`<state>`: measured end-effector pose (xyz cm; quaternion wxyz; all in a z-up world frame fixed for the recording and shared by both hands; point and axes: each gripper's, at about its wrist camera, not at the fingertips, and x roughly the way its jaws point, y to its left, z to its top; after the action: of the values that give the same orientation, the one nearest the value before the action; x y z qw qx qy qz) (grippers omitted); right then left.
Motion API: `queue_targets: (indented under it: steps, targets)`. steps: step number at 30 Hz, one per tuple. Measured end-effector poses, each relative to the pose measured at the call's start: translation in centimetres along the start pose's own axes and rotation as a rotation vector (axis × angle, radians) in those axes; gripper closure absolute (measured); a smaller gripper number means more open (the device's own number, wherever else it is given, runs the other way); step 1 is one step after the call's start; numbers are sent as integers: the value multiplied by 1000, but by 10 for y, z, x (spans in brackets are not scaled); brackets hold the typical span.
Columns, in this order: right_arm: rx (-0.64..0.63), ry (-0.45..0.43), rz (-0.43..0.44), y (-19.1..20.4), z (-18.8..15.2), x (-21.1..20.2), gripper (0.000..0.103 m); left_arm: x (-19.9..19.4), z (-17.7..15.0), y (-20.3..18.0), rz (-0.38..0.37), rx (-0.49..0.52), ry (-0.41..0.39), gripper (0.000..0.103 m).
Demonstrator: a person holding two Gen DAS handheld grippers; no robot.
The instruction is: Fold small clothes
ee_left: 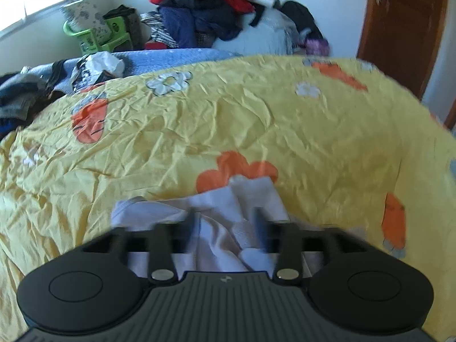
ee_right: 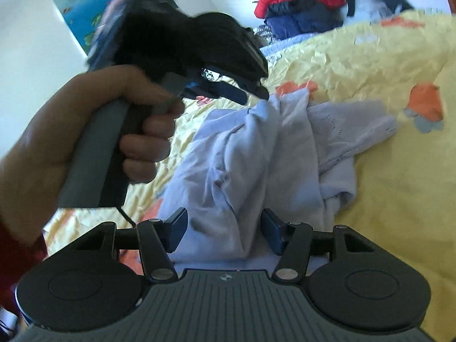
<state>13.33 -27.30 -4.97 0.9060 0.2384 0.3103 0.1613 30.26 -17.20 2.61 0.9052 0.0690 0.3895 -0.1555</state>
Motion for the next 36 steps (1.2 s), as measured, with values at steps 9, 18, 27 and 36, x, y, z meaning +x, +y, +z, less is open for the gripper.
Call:
queue_targets:
  steps: [9,18,27,36]
  targets:
    - [162,36,95,-20,34,36,52,-11,-18,19,118,34,-44,35]
    - [141,15,40,-21,44,28,89,-19,-22,41,121,-52,-48,35]
    - [110,-16,-9,-34,46,5,89,-19,-32,33,91,-35,-22,34]
    - [127,-3,-34,-47,44,11,89,-27,-51,23,103,4,-41,31]
